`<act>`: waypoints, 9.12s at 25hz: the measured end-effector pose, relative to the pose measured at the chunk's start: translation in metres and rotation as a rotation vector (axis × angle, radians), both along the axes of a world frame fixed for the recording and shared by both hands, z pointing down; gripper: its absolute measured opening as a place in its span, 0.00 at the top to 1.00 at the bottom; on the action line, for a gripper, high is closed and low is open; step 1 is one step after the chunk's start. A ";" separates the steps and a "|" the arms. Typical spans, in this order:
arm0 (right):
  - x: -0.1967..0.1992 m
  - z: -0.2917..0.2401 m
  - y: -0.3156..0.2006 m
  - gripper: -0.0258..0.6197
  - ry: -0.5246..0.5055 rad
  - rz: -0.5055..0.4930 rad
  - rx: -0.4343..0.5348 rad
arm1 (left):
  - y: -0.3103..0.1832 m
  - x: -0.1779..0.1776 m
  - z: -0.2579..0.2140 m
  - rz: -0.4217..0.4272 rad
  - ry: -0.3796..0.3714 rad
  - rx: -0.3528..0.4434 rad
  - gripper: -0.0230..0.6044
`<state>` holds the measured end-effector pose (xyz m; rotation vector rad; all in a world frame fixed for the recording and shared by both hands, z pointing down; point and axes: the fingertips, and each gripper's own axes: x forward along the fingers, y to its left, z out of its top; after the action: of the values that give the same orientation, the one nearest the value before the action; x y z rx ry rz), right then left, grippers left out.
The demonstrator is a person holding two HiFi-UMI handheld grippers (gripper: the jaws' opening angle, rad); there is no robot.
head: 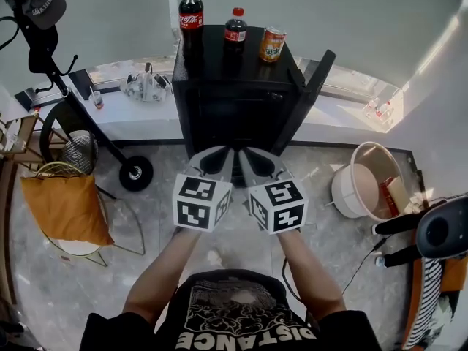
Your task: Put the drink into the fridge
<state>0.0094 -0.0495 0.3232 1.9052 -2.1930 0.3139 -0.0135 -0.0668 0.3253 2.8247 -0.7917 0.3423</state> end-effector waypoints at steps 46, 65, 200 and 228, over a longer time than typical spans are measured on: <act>0.217 -0.105 -0.183 0.82 0.084 -0.423 0.080 | -0.159 0.202 -0.091 -0.159 0.093 0.084 0.96; 0.235 -0.092 -0.255 0.45 0.014 -0.539 -0.002 | -0.206 0.200 -0.097 -0.321 0.047 0.131 0.96; 0.058 0.367 -0.343 0.44 -0.022 -0.388 -0.041 | -0.216 0.033 0.321 -0.403 0.020 -0.021 0.96; 0.075 0.339 -0.319 0.43 -0.044 -0.342 -0.070 | -0.200 0.041 0.287 -0.381 0.000 -0.074 0.96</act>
<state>0.0847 -0.3689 0.6617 1.4657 -2.4469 0.3678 0.0270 -0.2671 0.6119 2.5304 -1.2581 0.3022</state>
